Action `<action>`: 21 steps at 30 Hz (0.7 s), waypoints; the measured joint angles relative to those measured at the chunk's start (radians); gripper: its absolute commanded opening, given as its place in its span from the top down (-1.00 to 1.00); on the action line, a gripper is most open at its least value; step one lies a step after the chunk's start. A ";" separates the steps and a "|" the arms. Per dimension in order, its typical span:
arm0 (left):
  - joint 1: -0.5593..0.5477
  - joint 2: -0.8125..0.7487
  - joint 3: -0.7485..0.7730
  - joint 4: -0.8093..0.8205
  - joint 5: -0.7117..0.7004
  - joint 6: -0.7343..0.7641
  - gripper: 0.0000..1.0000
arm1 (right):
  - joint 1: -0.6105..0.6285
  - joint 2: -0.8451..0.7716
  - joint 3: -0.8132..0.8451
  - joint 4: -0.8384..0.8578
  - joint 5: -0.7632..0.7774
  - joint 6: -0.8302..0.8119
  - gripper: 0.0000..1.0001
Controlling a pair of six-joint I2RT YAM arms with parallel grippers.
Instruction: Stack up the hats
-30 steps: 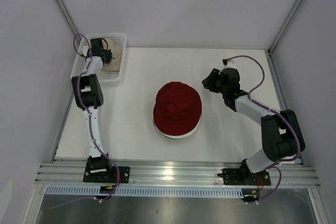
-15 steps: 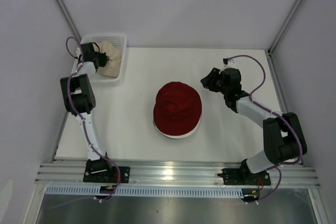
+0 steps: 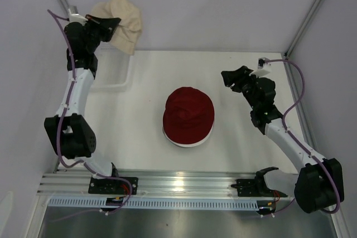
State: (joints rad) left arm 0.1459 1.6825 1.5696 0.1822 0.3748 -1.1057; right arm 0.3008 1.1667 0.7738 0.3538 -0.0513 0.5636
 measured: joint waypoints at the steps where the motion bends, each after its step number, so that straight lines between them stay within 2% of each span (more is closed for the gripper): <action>1: -0.029 -0.030 -0.006 0.001 0.016 0.015 0.99 | 0.000 -0.008 0.000 0.008 -0.003 0.014 -0.15; 6: -0.214 -0.161 -0.071 0.003 0.082 0.061 0.99 | 0.000 -0.050 -0.039 0.035 -0.030 0.095 -0.23; 10: -0.361 -0.208 -0.079 0.007 0.124 0.076 0.99 | 0.000 -0.114 -0.085 0.019 -0.021 0.137 -0.52; 12: -0.421 -0.224 -0.084 0.015 0.138 0.082 0.99 | 0.000 -0.161 -0.101 0.002 -0.002 0.146 -0.59; 16: -0.511 -0.264 -0.141 0.046 0.164 0.087 0.99 | -0.005 -0.270 -0.138 -0.035 0.058 0.156 -0.61; 21: -0.612 -0.303 -0.291 0.127 0.222 0.065 0.99 | -0.014 -0.415 -0.220 -0.063 0.153 0.197 -0.61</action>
State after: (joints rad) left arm -0.4656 1.3796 1.2781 0.3096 0.5964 -1.0409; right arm 0.2871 0.7513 0.5541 0.2909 0.1020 0.7605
